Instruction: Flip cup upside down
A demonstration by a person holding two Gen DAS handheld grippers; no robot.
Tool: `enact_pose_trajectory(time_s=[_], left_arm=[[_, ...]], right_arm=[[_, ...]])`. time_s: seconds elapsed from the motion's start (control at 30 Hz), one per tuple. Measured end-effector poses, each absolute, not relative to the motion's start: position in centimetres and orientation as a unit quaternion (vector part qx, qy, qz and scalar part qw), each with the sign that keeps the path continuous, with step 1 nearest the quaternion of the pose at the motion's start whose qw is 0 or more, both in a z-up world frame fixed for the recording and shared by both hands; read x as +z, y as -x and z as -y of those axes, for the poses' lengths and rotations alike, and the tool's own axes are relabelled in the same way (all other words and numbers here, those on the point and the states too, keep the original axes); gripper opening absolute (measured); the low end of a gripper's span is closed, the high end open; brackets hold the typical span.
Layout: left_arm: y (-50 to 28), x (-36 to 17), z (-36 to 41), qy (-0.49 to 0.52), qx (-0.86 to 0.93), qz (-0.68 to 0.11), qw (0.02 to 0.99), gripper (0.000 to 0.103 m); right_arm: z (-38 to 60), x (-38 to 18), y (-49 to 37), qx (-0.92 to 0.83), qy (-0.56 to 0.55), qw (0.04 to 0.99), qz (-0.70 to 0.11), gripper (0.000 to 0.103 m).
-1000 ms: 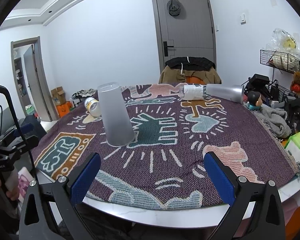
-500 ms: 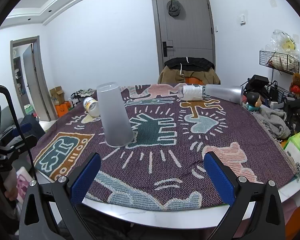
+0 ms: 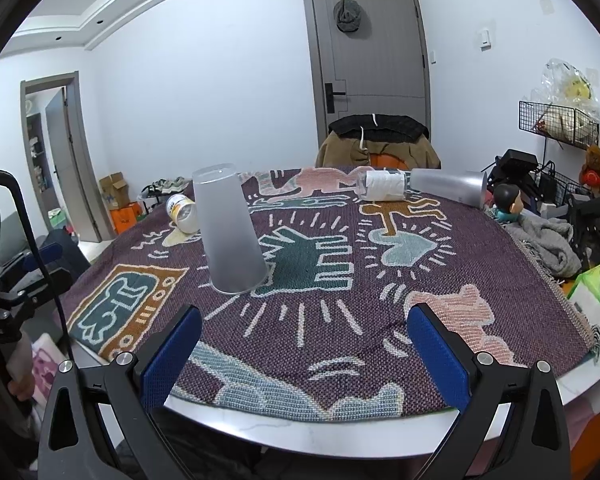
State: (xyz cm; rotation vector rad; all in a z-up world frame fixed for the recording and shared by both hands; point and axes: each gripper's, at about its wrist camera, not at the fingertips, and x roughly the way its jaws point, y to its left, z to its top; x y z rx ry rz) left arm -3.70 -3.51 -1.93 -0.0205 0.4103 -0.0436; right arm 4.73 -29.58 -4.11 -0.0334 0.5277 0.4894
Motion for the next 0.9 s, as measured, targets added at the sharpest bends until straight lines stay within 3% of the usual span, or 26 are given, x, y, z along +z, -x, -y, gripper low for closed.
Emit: enact_pose_trajectory(time_s=[0.9], left_arm=[[4.29, -1.42, 3.02, 0.015, -0.018, -0.183, 0.983, 0.103]], right_arm=[[29.01, -3.99, -4.65, 0.238, 0.025, 0.936, -0.258, 0.103]])
